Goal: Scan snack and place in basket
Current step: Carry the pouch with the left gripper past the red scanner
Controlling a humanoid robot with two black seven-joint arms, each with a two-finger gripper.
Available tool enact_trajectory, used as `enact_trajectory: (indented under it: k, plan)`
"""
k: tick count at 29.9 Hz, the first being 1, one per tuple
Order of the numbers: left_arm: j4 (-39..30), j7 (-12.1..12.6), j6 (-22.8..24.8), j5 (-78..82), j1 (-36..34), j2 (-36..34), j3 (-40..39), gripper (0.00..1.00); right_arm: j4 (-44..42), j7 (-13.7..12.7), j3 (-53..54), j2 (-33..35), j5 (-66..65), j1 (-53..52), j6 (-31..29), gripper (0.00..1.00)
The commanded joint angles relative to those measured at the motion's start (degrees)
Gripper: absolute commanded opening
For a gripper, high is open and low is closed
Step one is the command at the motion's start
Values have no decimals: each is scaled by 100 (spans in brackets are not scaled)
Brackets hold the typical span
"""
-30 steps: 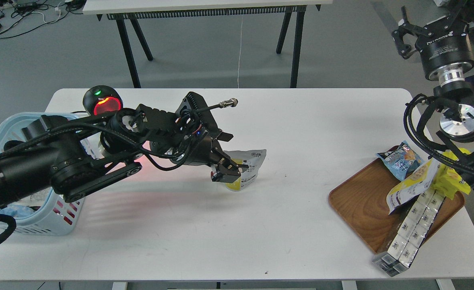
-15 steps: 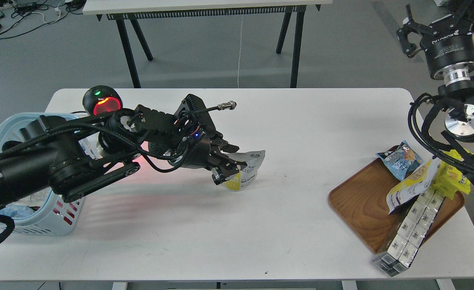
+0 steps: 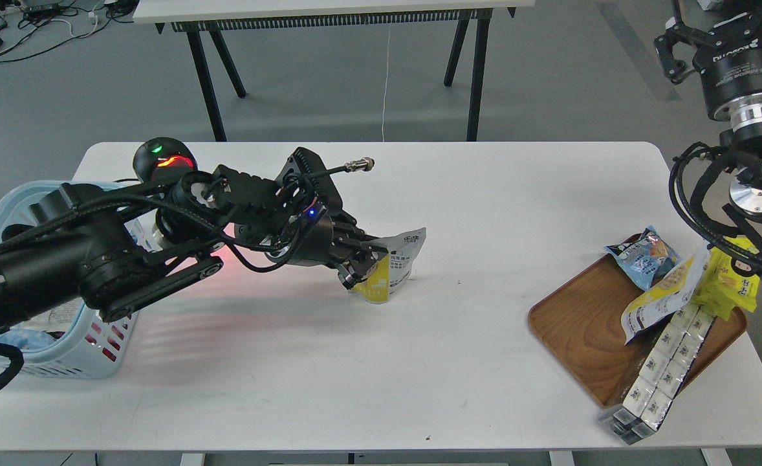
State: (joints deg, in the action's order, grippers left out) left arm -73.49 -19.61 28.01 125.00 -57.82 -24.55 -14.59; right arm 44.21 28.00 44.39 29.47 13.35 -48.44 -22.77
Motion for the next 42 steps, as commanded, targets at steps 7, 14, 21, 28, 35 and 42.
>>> enact_trajectory:
  k: [7,14,21,28,35,42]
  plan:
    - [1,36,-1,0,7,38,-9,0,0,0,8,112,1,-42,1,99]
    - [-174,-25,-1,0,-37,-146,-132,0,0,0,52,147,-7,-60,1,99]
    - [-702,-253,-1,0,16,-858,-466,0,0,0,96,279,1,-78,1,99]
    - [-746,-447,-32,0,16,-1658,-545,0,0,0,96,305,1,-86,1,99]
    - [-685,-640,-128,0,25,-2291,-545,0,0,0,87,305,-8,-113,10,99]
    - [-176,-839,-392,0,104,-2520,-519,0,0,0,87,305,-8,-104,10,99]
